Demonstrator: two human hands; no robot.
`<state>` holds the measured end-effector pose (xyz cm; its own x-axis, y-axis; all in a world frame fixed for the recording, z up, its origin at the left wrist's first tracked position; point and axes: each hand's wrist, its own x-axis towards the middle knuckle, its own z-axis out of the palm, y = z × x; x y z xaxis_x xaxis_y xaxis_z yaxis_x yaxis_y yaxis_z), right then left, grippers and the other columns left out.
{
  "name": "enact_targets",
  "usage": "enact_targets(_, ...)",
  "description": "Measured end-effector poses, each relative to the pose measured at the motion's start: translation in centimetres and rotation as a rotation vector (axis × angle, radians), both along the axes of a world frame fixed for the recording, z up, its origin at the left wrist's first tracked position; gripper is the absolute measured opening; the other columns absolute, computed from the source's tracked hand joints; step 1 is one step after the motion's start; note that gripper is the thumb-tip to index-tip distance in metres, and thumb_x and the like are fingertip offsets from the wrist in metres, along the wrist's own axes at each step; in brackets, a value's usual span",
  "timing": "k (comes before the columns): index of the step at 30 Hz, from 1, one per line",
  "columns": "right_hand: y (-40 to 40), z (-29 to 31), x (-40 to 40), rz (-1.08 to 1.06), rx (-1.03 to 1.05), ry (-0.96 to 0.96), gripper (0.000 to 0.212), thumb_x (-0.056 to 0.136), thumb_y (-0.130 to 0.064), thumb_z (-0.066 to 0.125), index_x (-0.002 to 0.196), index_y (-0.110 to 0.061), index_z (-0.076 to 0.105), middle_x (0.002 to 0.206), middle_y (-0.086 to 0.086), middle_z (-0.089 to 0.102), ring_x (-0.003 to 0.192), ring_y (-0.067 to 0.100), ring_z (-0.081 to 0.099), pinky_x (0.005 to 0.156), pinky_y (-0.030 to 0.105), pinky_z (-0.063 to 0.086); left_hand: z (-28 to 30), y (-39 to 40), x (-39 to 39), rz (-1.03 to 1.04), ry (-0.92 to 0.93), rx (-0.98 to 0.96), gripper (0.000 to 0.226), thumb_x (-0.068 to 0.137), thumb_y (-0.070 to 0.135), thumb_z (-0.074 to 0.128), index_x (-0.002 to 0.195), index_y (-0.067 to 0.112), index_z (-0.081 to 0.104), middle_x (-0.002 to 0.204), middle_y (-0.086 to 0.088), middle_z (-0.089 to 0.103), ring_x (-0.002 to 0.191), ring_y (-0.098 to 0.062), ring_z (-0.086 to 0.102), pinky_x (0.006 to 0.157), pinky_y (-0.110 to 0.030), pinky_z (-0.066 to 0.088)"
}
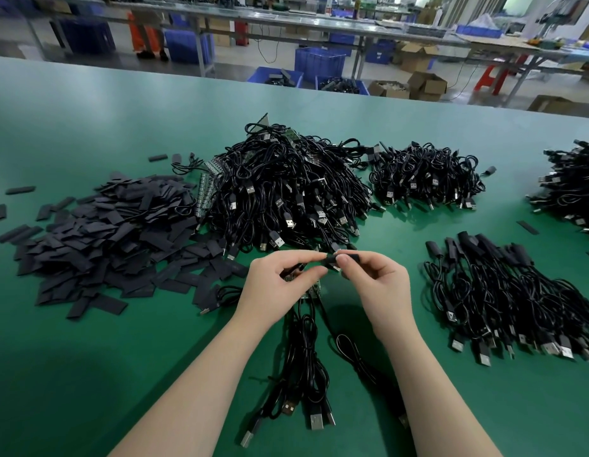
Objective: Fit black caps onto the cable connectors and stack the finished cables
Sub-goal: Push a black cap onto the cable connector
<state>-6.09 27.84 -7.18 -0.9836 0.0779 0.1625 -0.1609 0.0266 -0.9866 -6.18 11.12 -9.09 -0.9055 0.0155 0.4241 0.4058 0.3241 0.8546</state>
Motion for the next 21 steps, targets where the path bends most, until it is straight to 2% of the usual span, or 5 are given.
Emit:
enact_targets(6,0.46,0.06,-0.10,-0.035,-0.058,-0.014,0.028,0.086,-0.012,0.075,0.078,-0.038,0.080,0.085,-0.006,0.078,0.083,0.006,0.073,0.077,0.017,0.055,-0.10,0.18,0.13,-0.007,0.022,0.046,0.029,0.084,0.016,0.075,0.089,0.045,0.074,0.092,0.024,0.072,0.090,0.000,0.069,0.080,-0.017,0.053)
enact_targets(9,0.46,0.11,-0.09,-0.022,-0.058,-0.010,0.028,0.085,-0.011,0.075,0.079,-0.038,0.080,0.084,-0.006,0.078,0.081,0.004,0.072,0.073,0.013,0.053,-0.06,0.20,0.15,0.021,-0.053,0.038,0.029,0.081,0.023,0.079,0.085,0.048,0.066,0.090,0.027,0.070,0.090,0.005,0.067,0.078,-0.010,0.050)
enact_targets(12,0.39,0.15,-0.05,0.011,-0.056,0.000,0.032,0.085,-0.007,0.075,0.081,-0.038,0.080,0.084,-0.008,0.078,0.079,0.001,0.071,0.071,0.010,0.051,-0.02,0.13,0.16,0.030,-0.159,0.046,0.035,0.079,0.032,0.079,0.096,0.054,0.059,0.094,0.034,0.067,0.090,0.010,0.065,0.077,-0.005,0.047)
enact_targets(15,0.36,0.17,0.02,0.029,-0.017,0.016,0.032,0.084,-0.007,0.076,0.080,-0.039,0.080,0.085,-0.010,0.078,0.081,-0.001,0.071,0.072,0.008,0.050,0.10,0.08,0.21,0.043,-0.145,-0.029,0.039,0.083,0.034,0.075,0.104,0.062,0.060,0.096,0.044,0.062,0.096,0.014,0.060,0.080,-0.001,0.043)
enact_targets(21,0.31,0.14,0.06,0.021,0.032,0.052,0.037,0.081,-0.006,0.079,0.076,-0.042,0.079,0.083,-0.012,0.077,0.080,-0.001,0.071,0.072,0.008,0.050,0.05,0.13,0.12,0.057,-0.106,-0.055,0.028,0.085,0.030,0.074,0.101,0.051,0.066,0.101,0.042,0.061,0.098,0.015,0.057,0.078,0.000,0.041)
